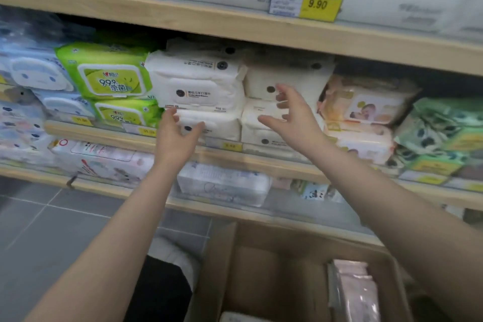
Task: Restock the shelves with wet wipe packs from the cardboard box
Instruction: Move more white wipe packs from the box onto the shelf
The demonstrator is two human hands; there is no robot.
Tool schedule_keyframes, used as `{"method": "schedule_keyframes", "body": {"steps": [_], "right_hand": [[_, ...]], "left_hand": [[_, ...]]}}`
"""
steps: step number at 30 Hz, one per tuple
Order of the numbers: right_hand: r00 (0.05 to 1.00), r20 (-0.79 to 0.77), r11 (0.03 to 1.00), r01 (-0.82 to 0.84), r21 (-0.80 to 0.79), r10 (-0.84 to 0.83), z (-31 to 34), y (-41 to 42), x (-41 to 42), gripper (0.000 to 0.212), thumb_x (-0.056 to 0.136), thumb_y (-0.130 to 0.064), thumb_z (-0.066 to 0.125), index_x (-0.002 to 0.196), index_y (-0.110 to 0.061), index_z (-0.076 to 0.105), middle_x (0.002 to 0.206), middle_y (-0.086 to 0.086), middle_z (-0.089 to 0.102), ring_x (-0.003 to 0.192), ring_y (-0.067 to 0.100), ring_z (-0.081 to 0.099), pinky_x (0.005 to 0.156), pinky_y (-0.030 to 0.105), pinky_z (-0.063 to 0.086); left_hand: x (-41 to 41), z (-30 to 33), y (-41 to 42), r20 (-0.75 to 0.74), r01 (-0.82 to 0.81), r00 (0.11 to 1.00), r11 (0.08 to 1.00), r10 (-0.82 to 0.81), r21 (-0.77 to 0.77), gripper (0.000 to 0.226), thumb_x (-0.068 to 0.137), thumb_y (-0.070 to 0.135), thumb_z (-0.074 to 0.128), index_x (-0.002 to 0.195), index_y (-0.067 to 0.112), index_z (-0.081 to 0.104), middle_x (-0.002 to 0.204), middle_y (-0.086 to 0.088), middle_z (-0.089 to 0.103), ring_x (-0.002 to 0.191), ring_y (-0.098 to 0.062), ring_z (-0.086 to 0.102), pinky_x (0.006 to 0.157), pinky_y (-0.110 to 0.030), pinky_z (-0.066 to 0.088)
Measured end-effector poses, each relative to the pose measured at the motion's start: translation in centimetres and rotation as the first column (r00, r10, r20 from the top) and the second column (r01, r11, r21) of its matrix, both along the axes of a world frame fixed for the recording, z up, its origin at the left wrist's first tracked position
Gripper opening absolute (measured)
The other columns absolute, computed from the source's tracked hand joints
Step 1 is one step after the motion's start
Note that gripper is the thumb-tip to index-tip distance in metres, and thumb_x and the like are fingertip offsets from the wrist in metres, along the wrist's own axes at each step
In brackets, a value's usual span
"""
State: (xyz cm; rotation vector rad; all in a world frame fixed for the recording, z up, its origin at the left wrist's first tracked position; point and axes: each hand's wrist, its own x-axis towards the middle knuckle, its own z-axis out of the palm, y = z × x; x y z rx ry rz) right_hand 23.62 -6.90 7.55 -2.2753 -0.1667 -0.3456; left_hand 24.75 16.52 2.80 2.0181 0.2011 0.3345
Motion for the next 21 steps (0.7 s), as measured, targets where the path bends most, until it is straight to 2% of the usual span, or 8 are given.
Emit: {"method": "schedule_keyframes", "body": {"steps": [4,7,10,13,16,17,21], "right_hand": [[0.998,-0.065,0.996,-0.002,-0.086,-0.003,-2.6,-3.6,-6.5,0.066,0.083,-0.031,0.069,0.14,-0.017,0.037,0.126,0.004,0.047,0.108,0.008,0.046,0.092,0.025,0.041],[0.991,-0.131,0.992,-0.043,-0.121,0.027,-6.0,-5.5,-11.5,0.062,0.085,-0.027,0.069,0.138,-0.013,0.04,0.124,0.004,0.048,0.112,0.009,0.045,0.092,0.019,0.036],[0.971,-0.228,0.99,-0.092,-0.11,0.065,-10.7,-6.5,-16.4,0.059,0.086,-0.028,0.067,0.138,-0.018,0.04,0.121,-0.005,0.045,0.114,0.005,0.044,0.098,0.02,0.036],[0.927,-0.361,0.974,-0.165,-0.157,0.099,-15.6,-6.6,-20.8,0.058,0.088,-0.034,0.063,0.139,-0.023,0.038,0.131,-0.005,0.045,0.12,0.01,0.046,0.102,0.023,0.037],[0.846,-0.522,0.956,-0.233,-0.179,0.109,-19.9,-5.7,-23.9,0.059,0.089,-0.038,0.06,0.141,-0.03,0.034,0.128,-0.008,0.042,0.102,0.007,0.052,0.089,0.021,0.042],[0.819,-0.562,0.95,-0.254,-0.182,0.111,-21.2,-5.3,-24.6,0.06,0.089,-0.039,0.059,0.142,-0.033,0.032,0.129,-0.008,0.041,0.102,0.007,0.051,0.089,0.021,0.041],[0.693,-0.694,0.876,-0.441,-0.195,0.194,-26.3,-4.2,-25.9,0.066,0.087,-0.038,0.058,0.145,-0.034,0.027,0.145,-0.007,0.03,0.132,0.015,0.033,0.106,0.026,0.032]], "left_hand": [[-5.9,-4.0,-4.6,-0.085,0.177,0.981,0.984,-0.175,0.013,0.061,0.085,0.026,0.067,0.137,0.01,0.038,0.134,-0.009,0.047,0.119,-0.024,0.05,0.094,-0.028,0.04],[-10.1,-7.9,-6.9,-0.163,0.35,0.929,0.933,-0.333,0.086,0.06,0.086,0.024,0.065,0.138,0.012,0.037,0.137,-0.007,0.046,0.12,-0.021,0.048,0.098,-0.034,0.043],[-13.9,-12.0,-7.4,-0.223,0.457,0.883,0.866,-0.414,0.202,0.059,0.087,0.026,0.063,0.139,0.013,0.037,0.135,-0.007,0.045,0.12,-0.022,0.048,0.102,-0.036,0.041],[-17.4,-15.7,-6.5,-0.341,0.517,0.847,0.78,-0.407,0.353,0.058,0.088,0.025,0.059,0.14,0.015,0.034,0.137,-0.008,0.042,0.122,-0.023,0.045,0.1,-0.034,0.04],[-20.1,-18.8,-4.7,-0.483,0.572,0.797,0.709,-0.363,0.412,0.065,0.089,0.027,0.054,0.145,0.016,0.023,0.145,-0.009,0.034,0.122,-0.025,0.043,0.097,-0.037,0.043],[-20.6,-19.7,-4.2,-0.524,0.597,0.772,0.692,-0.358,0.406,0.069,0.089,0.028,0.053,0.147,0.017,0.017,0.148,-0.009,0.028,0.124,-0.025,0.042,0.097,-0.037,0.044],[-21.0,-21.3,-3.6,-0.594,0.645,0.714,0.678,-0.371,0.353,0.081,0.091,0.028,0.05,0.148,0.027,-0.007,0.154,-0.004,0.015,0.133,-0.026,0.035,0.103,-0.04,0.041]]}}
